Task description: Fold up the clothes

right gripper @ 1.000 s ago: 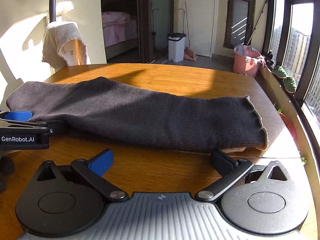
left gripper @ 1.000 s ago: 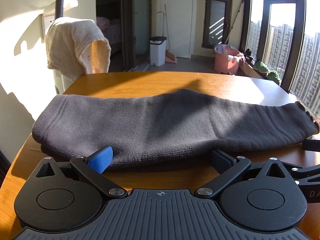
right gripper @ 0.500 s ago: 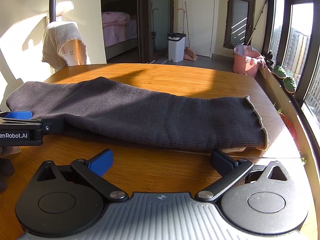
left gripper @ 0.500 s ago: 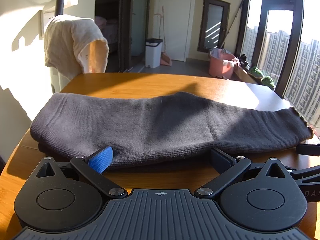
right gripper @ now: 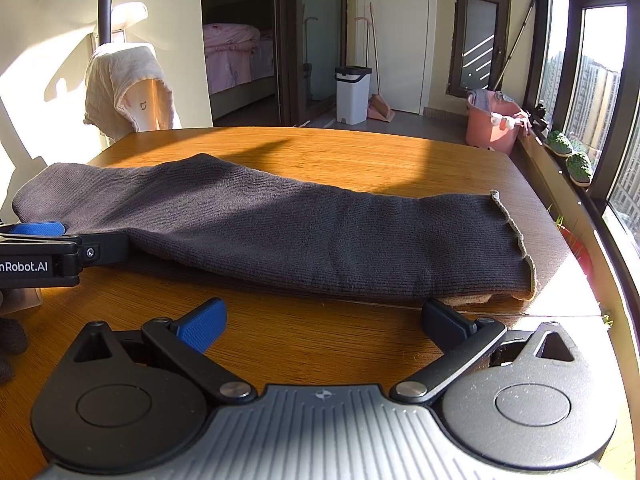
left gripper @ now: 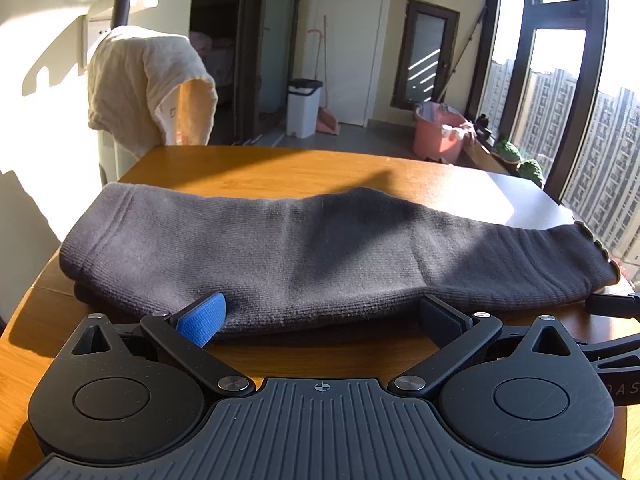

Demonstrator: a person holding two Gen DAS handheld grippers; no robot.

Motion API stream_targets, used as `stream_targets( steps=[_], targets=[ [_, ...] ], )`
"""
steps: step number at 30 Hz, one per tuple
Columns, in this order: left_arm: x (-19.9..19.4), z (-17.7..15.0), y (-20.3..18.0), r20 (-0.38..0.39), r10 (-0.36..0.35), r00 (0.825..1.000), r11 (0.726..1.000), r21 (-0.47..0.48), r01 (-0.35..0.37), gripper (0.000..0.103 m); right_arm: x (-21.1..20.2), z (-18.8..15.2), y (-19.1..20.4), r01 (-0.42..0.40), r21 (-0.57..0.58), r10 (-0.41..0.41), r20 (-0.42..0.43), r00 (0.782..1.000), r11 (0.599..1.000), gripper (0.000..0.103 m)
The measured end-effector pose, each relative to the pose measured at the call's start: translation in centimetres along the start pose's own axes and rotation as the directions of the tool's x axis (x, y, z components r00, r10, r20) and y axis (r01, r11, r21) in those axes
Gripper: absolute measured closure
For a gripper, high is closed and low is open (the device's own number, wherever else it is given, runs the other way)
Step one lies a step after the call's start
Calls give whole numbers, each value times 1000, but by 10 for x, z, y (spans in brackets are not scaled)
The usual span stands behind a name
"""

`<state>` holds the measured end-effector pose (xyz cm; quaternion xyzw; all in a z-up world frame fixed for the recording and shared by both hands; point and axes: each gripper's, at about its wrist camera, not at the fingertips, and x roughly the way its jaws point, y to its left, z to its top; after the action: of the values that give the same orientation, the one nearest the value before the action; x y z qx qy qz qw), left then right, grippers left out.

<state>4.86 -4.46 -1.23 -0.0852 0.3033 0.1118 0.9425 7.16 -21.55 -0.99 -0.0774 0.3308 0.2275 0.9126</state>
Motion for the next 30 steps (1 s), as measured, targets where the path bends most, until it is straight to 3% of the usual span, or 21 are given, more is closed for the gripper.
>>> stream_targets(
  steps=[30],
  targets=[
    [1, 0, 6, 12, -22, 1000, 999, -35, 23, 0, 0, 0, 0, 1, 1, -1, 0, 1000, 1000, 0]
  ],
)
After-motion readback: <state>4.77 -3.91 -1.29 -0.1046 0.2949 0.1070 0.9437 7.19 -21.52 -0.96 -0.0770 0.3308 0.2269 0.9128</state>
